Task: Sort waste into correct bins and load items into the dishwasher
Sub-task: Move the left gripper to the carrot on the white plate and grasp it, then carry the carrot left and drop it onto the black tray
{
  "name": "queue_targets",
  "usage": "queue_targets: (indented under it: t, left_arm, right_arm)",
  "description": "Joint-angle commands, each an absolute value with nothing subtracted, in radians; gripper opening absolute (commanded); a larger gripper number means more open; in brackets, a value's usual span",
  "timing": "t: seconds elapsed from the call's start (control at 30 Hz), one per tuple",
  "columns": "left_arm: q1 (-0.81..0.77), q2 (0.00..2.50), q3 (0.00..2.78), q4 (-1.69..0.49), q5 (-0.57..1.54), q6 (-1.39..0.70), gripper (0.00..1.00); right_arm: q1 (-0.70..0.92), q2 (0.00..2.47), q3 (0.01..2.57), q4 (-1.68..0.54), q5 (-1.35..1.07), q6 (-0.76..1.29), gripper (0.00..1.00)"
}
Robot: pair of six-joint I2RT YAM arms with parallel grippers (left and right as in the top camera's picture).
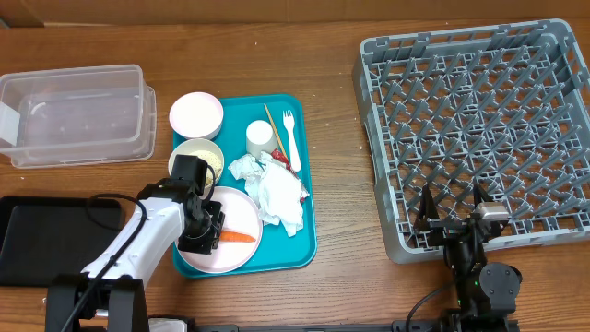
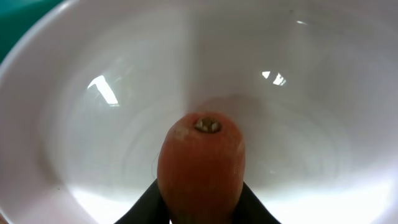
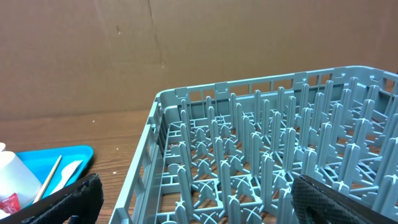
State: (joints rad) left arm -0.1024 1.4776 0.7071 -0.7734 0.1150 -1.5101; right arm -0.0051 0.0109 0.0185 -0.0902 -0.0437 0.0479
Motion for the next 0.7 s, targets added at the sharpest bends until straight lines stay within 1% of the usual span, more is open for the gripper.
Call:
queue_targets:
  t: [0.0,0.13,0.17,0.2,0.3,0.43,0.5,0.6,0.67]
  left_arm:
    - [-0.098,1.483,0.699,-0.789,0.138,-1.477,0.1]
    - [-0.097,1.483,0.717,-0.804,0.187,-1.409,0.1]
    - [-0.097,1.483,0.735,-0.819,0.202,-1.379,0.09]
    - [-0.097,1.483,0.752,-0.837,0.205,-1.359,0.04]
    - [-0.097,1.483,0.858,-0.975,0.201,-1.334,0.04]
    - [-0.094,1.483,1.041,-1.19,0.085,-1.304,0.04]
    - [-0.074,1.483,1.116,-1.277,0.012,-1.304,0.07]
    - [0.009,1.483,1.206,-1.38,-0.109,-1.304,0.08]
    - [0.107,1.483,1.244,-1.42,-0.163,-1.291,0.08]
  right_arm:
    - [0.001,0.003,0.008,-0.083,-0.035,0.044,1.0]
    - [0.001,0.003,0.008,-0.083,-0.035,0.044,1.0]
    - [0.001,0.003,0.008,-0.083,-0.035,0.044,1.0]
    - [0.001,0.003,0.008,-0.083,-0.035,0.044,1.0]
    - [0.001,0.003,0.008,-0.083,-0.035,0.044,1.0]
    - [0.001,0.003,0.008,-0.083,-0.035,0.044,1.0]
    - [0.001,0.003,0.008,-0.083,-0.035,0.044,1.0]
    - [0.001,0.003,0.008,-0.083,-0.035,0.044,1.0]
    - [0.001,0.003,0.008,-0.083,-0.035,0.044,1.0]
